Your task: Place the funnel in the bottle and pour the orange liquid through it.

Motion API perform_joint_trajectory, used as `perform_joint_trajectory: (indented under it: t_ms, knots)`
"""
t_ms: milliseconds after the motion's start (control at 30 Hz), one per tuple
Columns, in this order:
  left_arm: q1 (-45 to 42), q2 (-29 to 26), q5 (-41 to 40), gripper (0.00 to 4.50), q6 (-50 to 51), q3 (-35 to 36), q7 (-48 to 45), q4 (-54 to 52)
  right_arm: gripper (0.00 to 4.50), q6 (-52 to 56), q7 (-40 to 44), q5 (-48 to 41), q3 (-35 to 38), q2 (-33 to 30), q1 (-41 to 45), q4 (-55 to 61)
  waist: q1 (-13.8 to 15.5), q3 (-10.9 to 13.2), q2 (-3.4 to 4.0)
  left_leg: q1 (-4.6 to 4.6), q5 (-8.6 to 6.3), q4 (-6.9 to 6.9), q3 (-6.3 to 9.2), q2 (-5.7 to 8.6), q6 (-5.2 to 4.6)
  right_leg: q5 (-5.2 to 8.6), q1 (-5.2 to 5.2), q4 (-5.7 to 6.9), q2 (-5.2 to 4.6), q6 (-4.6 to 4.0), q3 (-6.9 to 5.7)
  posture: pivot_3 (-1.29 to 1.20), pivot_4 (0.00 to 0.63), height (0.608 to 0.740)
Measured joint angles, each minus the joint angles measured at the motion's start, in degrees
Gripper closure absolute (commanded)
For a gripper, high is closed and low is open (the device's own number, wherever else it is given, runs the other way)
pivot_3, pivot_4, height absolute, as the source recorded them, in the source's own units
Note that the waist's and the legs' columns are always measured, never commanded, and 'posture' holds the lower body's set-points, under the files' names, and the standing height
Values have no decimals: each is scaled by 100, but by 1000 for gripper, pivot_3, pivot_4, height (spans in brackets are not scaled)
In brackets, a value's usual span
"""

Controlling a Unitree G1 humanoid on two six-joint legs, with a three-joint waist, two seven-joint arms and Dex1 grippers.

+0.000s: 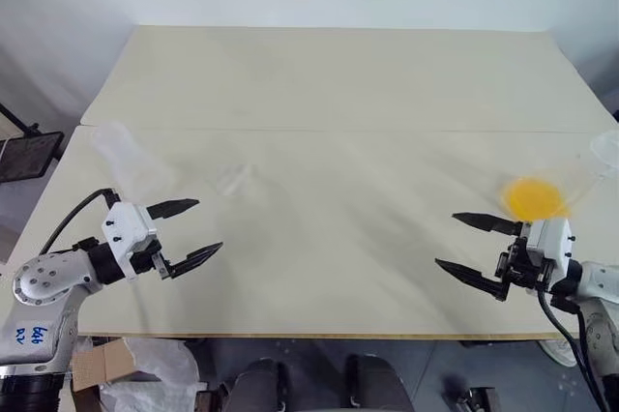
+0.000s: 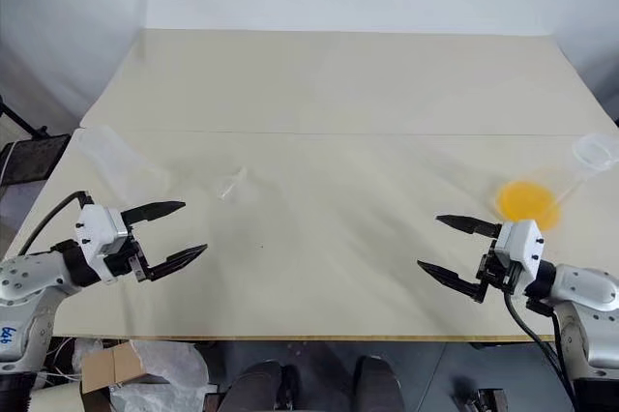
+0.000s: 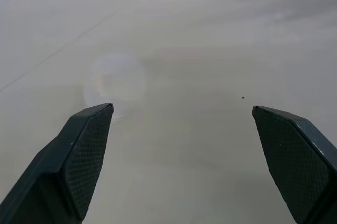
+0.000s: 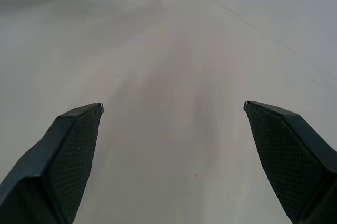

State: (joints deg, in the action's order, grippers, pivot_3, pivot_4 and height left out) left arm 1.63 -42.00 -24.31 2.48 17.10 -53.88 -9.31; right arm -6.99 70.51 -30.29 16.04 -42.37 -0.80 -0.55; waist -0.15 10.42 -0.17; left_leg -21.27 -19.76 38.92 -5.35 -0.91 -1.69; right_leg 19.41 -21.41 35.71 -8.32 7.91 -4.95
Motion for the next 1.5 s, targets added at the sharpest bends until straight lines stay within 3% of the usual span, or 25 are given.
perform_joint_trajectory:
  t_ms: [300, 700, 867, 967, 1233, 1500]
  knots:
    - [245, 154, -210, 0, 251, 203, 220, -160, 15, -22, -5, 119, -217, 151, 352, -194, 3, 0, 0, 2, 1, 4, 4, -1, -1, 0, 4, -4, -6, 0, -1, 0, 150, 740]
    - [1500, 1886, -372, 0, -6, 1824, 1963, 347, 15, 749, -1343, 53, -1043, 1513, 1692, 439, -105, 3, -6, -1, -1, 2, 14, 0, 0, 0, 0, 10, -18, 0, -25, 0, 150, 740]
    - [1468, 2096, -509, 0, -10, 1981, 2318, 359, 15, 833, -1448, 98, -1133, 1559, 1809, 506, 19, 0, -15, -2, -5, 5, 17, 3, 0, 0, 0, -7, -22, 0, -28, 0, 150, 740]
    - [1167, 2045, -677, 0, 76, 1993, 2373, 360, 15, 833, -1400, 124, -1122, 1475, 1758, 503, 29, 0, -15, -2, -5, 6, 18, 2, 0, 0, 0, -4, -22, -1, -32, 0, 150, 740]
    - [-578, 1247, -809, 0, 790, 1655, 2698, 393, 15, 816, -1265, 144, -1002, 1247, 1498, 480, -11, -3, -19, -2, -4, 6, 12, 4, 0, -2, 1, 19, -1, -1, -49, 0, 150, 740]
    - [-1805, 1030, -356, 0, 1001, 1149, 3059, 1326, 15, 817, -1310, 169, -1019, 1283, 1443, 523, 1, -2, -21, -4, -4, 11, 13, 3, 0, -2, 3, 23, 3, -1, -97, 0, 150, 740]
